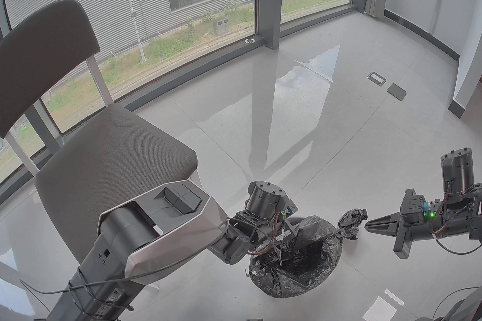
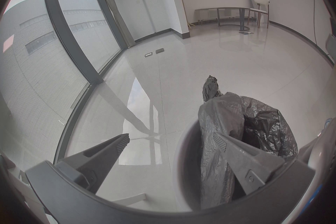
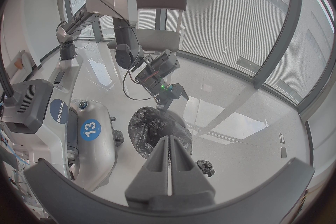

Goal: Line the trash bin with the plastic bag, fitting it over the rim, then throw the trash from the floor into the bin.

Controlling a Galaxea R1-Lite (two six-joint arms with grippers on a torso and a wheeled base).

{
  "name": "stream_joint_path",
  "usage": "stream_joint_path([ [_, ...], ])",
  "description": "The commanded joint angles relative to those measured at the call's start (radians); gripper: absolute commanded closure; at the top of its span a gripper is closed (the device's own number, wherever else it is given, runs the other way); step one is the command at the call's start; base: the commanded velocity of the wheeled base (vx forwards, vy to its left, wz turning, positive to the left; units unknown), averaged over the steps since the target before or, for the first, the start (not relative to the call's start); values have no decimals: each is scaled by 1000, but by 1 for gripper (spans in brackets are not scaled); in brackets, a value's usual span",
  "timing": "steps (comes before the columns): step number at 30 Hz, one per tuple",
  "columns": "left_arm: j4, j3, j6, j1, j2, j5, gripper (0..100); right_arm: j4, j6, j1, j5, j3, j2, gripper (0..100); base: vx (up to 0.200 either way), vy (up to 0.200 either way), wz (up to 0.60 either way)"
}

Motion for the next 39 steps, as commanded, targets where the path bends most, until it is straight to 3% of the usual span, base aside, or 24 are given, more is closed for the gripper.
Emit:
stream_joint_path([
  [1,-5,-12,-1,0,20,-1,0,-3,0,7,1,-1,10,100,0,0,0],
  [6,-23,16,-19,22,-37,-4,0,-9,0,7,1,3,4,100,0,0,0],
  [14,-83,212,-21,5,-108,-66,0,-11,0,7,1,-3,7,100,0,0,0],
  [21,-85,223,-16,-13,-85,-92,0,-9,0,7,1,3,1,100,0,0,0],
  [28,-62,192,-19,-32,-59,-104,0,-11,0,9,1,-4,9,100,0,0,0],
  [39,78,10,-22,-47,26,-112,0,-8,0,9,1,3,4,100,0,0,0],
])
